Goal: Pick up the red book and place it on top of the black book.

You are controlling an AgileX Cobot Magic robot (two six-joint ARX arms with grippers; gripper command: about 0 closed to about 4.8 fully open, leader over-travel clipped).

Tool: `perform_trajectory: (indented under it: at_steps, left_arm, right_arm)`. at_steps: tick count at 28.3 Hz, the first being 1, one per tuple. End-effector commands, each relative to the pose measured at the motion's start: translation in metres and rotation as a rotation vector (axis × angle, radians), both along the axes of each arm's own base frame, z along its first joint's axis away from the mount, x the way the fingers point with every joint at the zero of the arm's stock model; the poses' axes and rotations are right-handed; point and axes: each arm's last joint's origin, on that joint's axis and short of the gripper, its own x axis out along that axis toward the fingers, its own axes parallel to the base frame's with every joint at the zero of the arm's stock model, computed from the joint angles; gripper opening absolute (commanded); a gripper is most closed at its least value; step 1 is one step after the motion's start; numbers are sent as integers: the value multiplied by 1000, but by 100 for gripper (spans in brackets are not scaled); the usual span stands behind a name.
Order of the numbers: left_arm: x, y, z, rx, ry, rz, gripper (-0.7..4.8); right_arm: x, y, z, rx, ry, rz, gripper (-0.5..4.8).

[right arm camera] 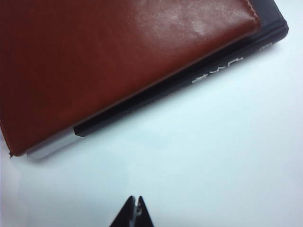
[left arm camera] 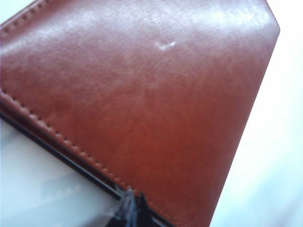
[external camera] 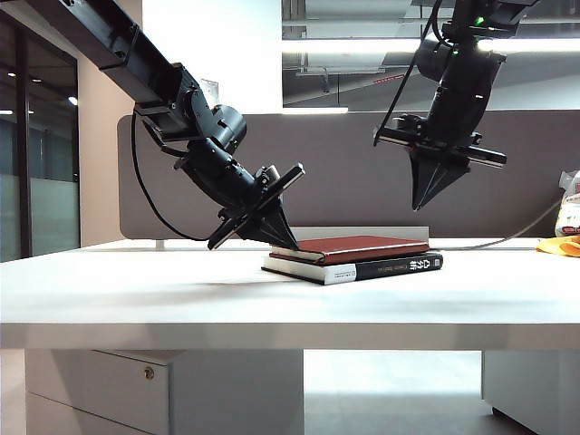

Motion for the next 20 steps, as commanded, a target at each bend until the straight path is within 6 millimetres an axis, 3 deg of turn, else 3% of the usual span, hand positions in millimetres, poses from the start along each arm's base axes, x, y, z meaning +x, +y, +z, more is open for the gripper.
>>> perform_trajectory:
  at_steps: [1, 8, 10, 14, 17, 20]
  left_arm:
    - [2, -3, 4, -17, -12, -9, -6]
    - [-1, 3, 11, -9, -8, -40, -5]
    - [-4, 9, 27, 30, -57, -42, -5]
    - [-16, 24, 81, 101, -202, -3, -5]
    - [-33, 40, 128, 97, -264, 32, -5]
    - [-48, 54, 154, 135, -301, 54, -5]
  right_arm:
    - [-1, 0, 5, 6, -19, 4, -6]
    - [-1, 0, 6, 6, -21, 4, -6]
    - [-2, -1, 13, 7, -44, 1, -6]
    - [-14, -5, 48, 4, -164, -21, -6]
    - [-34, -11, 84, -10, -242, -45, -6]
    - [-50, -15, 104, -10, -273, -54, -6]
